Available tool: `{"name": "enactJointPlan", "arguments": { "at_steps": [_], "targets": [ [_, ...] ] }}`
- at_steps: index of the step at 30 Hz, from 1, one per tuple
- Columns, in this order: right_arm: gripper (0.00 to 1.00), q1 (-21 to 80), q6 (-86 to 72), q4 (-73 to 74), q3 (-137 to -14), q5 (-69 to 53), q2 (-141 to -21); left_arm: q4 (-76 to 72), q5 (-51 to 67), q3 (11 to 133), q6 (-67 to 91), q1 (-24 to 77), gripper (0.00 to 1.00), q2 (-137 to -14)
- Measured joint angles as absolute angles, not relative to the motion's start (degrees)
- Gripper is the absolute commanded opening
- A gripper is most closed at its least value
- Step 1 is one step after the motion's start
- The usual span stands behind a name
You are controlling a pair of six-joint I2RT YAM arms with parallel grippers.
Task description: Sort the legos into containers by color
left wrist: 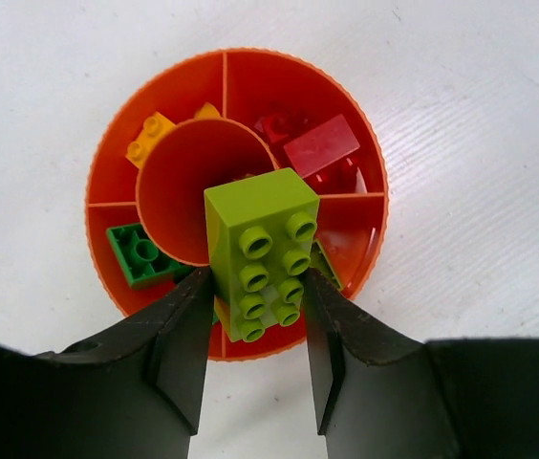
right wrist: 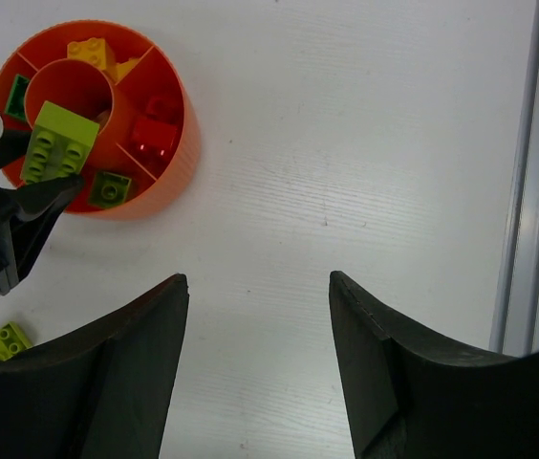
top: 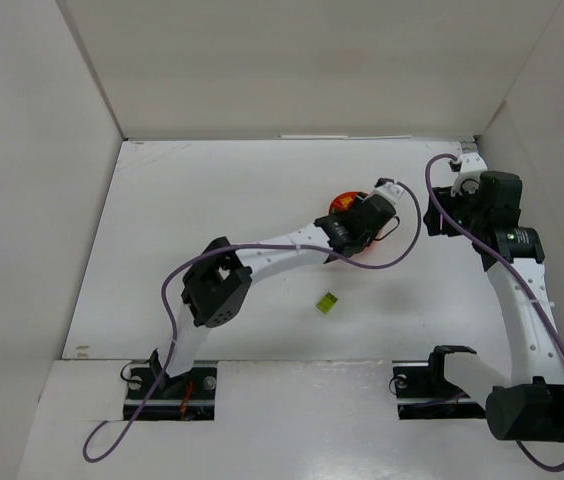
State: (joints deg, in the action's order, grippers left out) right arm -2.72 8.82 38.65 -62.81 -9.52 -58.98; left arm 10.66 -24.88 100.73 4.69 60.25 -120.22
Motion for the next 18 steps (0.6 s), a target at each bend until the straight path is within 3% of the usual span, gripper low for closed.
{"name": "enactJointPlan", "arguments": {
  "at_steps": [5,11,14,18],
  "targets": [
    [0.66,-2.72,8.84,38.65,-62.81,-9.52,-59.07,8.56,-27.73,100.01,4.47,60.47,0.22,-120.22],
    [0.66,-2.72,8.84,38.65,-62.81,-9.52,-59.61,7.75,-29.28,98.67,4.69,60.97,0.26,-120.22],
    [0.66,-2.72,9.1,38.63,-62.78,-9.58,-59.64,7.62,-30.28,98.45,4.99,61.17,0.45,-120.22],
    [0.66,-2.72,9.26,38.63,-62.37,-9.93,-59.64,7.53,-31.64,98.3,5.34,61.3,0.56,-120.22]
  ]
}}
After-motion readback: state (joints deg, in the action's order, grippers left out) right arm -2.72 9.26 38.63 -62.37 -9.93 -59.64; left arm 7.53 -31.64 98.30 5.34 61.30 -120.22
